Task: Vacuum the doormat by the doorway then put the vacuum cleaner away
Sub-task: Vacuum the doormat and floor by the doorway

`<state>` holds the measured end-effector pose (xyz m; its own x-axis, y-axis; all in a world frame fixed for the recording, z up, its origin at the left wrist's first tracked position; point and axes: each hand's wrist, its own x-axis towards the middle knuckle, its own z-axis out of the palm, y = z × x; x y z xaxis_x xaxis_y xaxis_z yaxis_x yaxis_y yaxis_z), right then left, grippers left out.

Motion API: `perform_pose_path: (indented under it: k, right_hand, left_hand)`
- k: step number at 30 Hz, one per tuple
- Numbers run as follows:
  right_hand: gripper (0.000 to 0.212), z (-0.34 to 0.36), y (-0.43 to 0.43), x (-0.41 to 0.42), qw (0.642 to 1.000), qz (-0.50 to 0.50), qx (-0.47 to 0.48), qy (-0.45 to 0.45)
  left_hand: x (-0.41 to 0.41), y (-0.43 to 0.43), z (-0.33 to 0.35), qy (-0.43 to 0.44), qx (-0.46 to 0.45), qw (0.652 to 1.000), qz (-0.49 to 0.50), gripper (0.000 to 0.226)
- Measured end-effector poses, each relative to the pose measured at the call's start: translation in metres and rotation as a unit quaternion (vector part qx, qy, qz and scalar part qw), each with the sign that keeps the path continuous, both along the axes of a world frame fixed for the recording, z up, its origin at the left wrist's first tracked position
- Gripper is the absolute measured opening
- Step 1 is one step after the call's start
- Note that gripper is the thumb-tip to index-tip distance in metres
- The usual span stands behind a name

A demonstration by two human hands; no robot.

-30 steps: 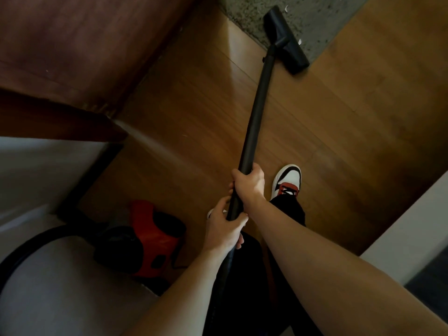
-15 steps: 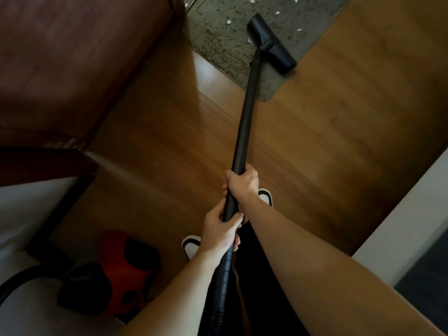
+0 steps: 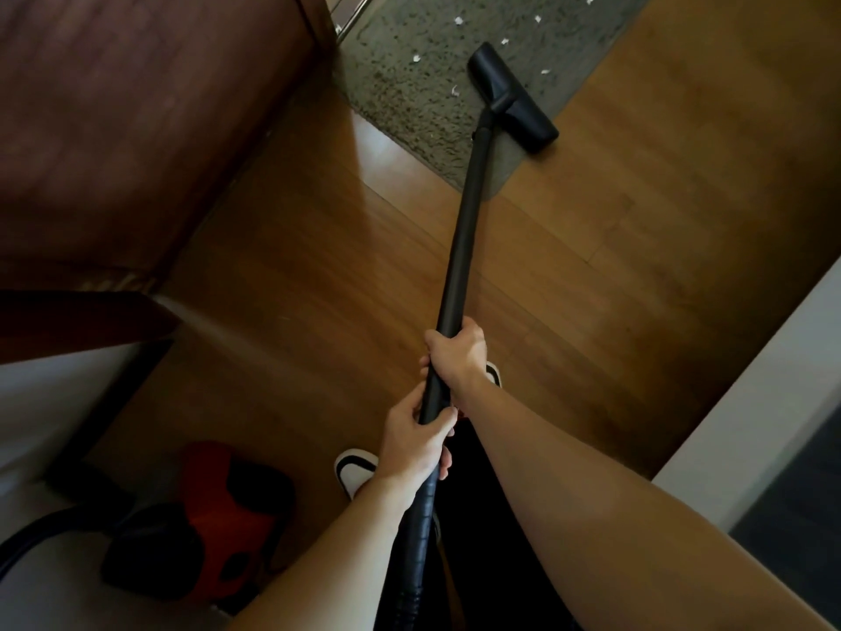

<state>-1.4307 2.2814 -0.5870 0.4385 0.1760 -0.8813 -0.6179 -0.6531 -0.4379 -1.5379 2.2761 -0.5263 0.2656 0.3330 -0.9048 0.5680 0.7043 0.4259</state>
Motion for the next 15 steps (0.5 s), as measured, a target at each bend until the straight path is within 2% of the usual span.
perform_pose_path:
  k: [8, 15]
  right_hand:
    - [0.032, -0.004, -0.014, -0.072, 1.0, 0.004, 0.013, 0.02]
    - [0.026, 0.003, -0.028, -0.136, 0.999, 0.004, 0.005, 0.032]
  left_hand:
    - [-0.07, -0.006, -0.002, 0.011, -0.002, 1.0, -0.014, 0.013]
    - [-0.135, -0.018, 0.004, 0.014, -0.019, 0.999, -0.022, 0.004]
